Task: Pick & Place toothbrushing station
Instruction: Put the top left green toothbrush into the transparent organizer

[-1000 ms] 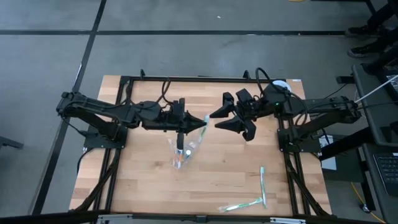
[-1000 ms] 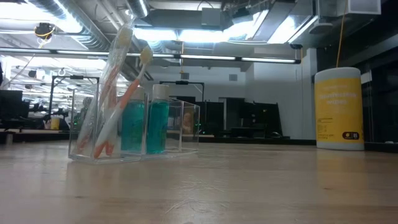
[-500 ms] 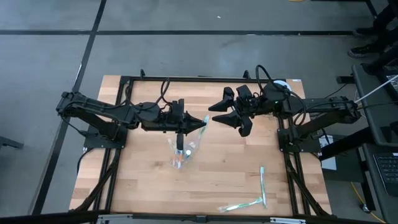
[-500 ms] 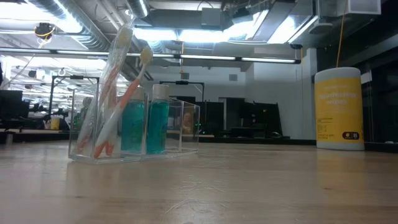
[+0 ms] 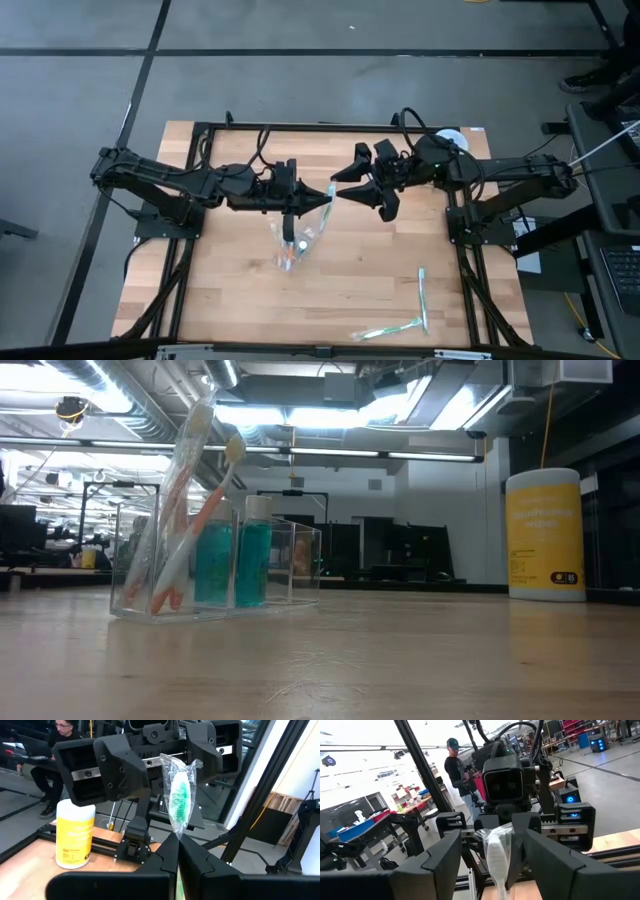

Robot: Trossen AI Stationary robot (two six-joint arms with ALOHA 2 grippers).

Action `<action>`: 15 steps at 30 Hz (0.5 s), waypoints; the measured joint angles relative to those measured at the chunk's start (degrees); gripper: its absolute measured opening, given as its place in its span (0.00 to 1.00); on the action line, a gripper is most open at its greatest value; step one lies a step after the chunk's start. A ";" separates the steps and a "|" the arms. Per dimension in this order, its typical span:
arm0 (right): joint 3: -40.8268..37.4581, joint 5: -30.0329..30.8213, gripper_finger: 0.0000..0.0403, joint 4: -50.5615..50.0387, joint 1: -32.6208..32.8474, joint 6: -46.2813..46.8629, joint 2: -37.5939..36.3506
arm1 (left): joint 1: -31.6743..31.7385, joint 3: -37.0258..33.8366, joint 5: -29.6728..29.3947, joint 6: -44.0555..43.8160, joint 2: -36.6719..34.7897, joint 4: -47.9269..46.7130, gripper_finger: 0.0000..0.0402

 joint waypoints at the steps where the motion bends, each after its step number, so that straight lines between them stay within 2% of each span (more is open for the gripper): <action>1: -0.01 -0.13 0.54 0.25 0.00 0.05 0.27 | 0.00 0.00 0.02 0.00 0.00 -0.02 0.01; 10: 0.01 -0.33 0.53 2.38 0.00 0.17 0.82 | 0.00 0.00 0.02 0.04 0.00 -0.11 0.01; 15: 0.01 -0.67 0.45 2.42 0.00 0.17 0.82 | 0.00 0.00 -0.02 0.04 0.00 -0.15 0.01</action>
